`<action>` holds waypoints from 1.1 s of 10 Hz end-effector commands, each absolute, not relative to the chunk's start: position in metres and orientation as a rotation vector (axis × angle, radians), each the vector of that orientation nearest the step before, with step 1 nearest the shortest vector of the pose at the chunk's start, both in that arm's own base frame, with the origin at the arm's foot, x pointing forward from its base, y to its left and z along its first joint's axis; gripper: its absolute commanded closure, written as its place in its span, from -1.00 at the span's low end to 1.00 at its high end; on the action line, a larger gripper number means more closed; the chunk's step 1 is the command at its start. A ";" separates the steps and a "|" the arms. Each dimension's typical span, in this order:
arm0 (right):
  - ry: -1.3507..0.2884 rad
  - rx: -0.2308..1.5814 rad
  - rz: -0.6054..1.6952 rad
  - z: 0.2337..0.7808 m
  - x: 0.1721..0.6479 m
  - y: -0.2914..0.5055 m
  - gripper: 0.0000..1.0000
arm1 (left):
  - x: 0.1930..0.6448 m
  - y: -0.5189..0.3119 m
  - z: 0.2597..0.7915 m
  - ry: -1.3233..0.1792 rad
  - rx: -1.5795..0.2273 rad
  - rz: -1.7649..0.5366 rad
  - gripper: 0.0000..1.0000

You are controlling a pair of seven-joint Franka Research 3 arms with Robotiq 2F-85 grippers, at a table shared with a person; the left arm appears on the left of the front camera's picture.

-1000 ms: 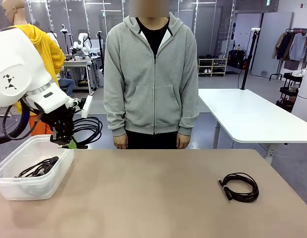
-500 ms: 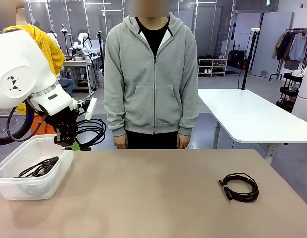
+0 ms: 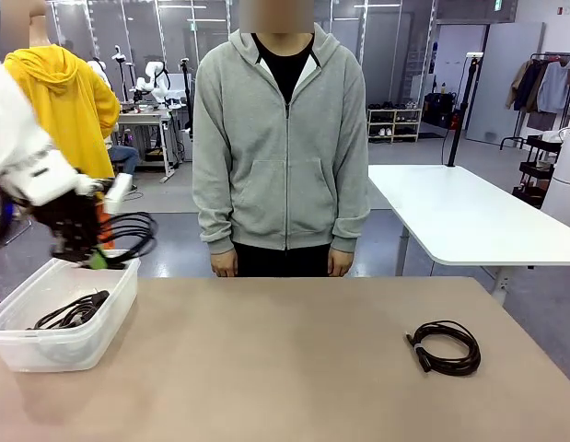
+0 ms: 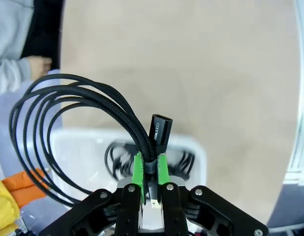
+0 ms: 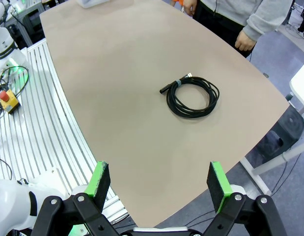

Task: Organize and store the cables.
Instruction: Place the USB Extension Cable into the Organizing box.

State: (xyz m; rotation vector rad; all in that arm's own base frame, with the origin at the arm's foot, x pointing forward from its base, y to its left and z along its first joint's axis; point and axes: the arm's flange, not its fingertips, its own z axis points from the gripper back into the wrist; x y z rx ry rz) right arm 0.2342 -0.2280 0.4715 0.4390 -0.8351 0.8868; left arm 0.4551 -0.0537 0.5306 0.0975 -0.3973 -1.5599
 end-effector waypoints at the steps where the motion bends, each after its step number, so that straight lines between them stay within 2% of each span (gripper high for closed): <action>1: -0.842 0.442 0.889 0.472 0.234 -0.228 -1.00 | 0.455 -0.014 0.522 -0.406 0.074 -1.524 0.74; 4: -0.842 0.442 0.889 0.472 0.234 -0.228 -1.00 | 0.473 0.026 0.474 -0.334 0.060 -1.383 0.74; 7: -0.842 0.442 0.889 0.472 0.234 -0.228 -1.00 | 0.491 0.038 0.429 -0.347 0.101 -1.357 0.74; 11: -0.842 0.442 0.889 0.472 0.234 -0.228 -1.00 | 0.501 0.040 0.412 -0.363 0.044 -1.327 0.74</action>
